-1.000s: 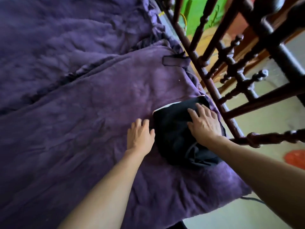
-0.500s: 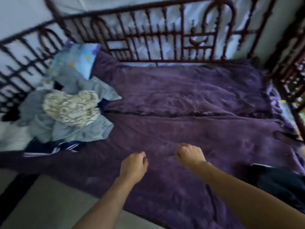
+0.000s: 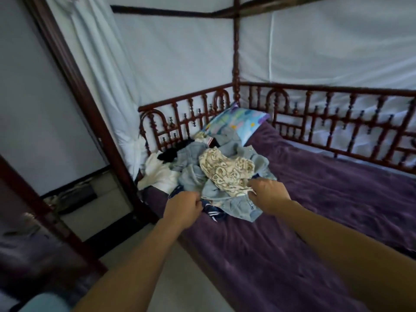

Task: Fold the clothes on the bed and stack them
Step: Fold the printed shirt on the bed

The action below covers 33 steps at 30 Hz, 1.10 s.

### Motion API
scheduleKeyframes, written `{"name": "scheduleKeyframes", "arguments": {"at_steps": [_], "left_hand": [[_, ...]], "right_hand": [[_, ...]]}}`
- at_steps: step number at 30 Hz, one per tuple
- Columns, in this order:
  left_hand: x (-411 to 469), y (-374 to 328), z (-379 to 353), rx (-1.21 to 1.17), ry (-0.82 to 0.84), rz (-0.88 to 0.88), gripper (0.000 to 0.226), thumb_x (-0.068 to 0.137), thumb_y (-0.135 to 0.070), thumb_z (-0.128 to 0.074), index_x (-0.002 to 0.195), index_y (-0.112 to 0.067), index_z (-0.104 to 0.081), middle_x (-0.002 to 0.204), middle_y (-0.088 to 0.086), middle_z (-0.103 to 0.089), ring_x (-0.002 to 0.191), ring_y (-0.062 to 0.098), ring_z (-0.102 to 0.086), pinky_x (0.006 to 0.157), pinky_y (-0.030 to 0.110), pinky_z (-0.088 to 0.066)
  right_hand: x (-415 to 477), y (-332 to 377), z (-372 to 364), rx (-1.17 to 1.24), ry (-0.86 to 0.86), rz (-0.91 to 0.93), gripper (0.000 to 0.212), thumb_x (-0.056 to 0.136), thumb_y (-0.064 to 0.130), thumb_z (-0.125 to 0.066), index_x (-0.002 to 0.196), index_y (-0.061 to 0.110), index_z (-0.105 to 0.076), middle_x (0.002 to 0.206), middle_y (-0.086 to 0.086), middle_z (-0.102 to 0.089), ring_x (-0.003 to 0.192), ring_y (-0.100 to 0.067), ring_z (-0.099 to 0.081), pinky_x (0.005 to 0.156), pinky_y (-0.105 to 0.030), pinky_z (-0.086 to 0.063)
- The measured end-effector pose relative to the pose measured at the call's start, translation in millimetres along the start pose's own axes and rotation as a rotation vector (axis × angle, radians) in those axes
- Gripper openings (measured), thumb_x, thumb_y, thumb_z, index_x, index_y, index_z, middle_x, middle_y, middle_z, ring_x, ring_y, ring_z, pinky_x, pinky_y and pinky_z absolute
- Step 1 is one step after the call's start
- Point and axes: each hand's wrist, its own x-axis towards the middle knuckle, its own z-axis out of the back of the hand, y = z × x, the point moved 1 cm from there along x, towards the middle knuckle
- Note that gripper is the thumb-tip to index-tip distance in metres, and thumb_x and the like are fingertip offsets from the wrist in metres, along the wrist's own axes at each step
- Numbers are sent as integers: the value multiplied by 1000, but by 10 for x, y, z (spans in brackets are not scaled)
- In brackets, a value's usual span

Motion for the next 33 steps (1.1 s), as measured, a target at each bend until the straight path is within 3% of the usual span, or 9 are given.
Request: {"name": "scheduleKeyframes", "arguments": {"at_steps": [4, 7, 14, 22, 27, 33], "left_hand": [[270, 474, 213, -5, -43, 23, 20, 93, -28, -48, 91, -14, -62, 92, 7, -65, 86, 28, -60, 65, 34, -45], [608, 708, 223, -17, -49, 31, 20, 92, -28, -48, 92, -14, -62, 92, 7, -65, 84, 28, -60, 68, 38, -50], [1687, 1011, 91, 11, -12, -36, 22, 94, -29, -46, 90, -15, -62, 84, 4, -63, 80, 24, -60, 60, 33, -43], [2725, 1454, -139, -26, 49, -41, 20, 94, -28, -45, 92, -14, -60, 90, 5, -63, 86, 25, -59, 67, 34, -43], [3355, 1788, -520, -54, 108, -106, 18, 92, -27, -47, 93, -16, -62, 91, 3, -63, 86, 23, -59, 67, 32, -42], [4161, 2285, -1105, -62, 182, -244, 21, 93, -30, -43, 88, -18, -59, 82, 1, -62, 72, 17, -56, 61, 29, -40]], "right_hand": [[539, 320, 94, -29, -32, 33, 27, 94, 34, -47, 114, 21, -59, 111, -3, -65, 96, -27, -62, 69, -32, -42], [964, 387, 21, -34, -40, 43, 29, 94, 36, -47, 116, 23, -59, 116, -1, -64, 101, -26, -61, 76, -34, -47], [2021, 273, -271, 1, 36, -52, 32, 94, 37, -47, 122, 26, -56, 118, -1, -65, 104, -25, -62, 83, -35, -49], [2950, 91, -619, -50, 56, -101, 35, 96, 39, -44, 129, 27, -50, 117, -4, -64, 106, -27, -61, 72, -31, -41], [3384, -22, -1168, -29, 120, -218, 32, 92, 39, -49, 121, 28, -56, 117, -3, -64, 104, -25, -61, 78, -33, -45], [3761, -109, -1937, -42, 236, -423, 33, 93, 40, -49, 123, 29, -55, 126, 1, -60, 109, -23, -60, 81, -32, -45]]}}
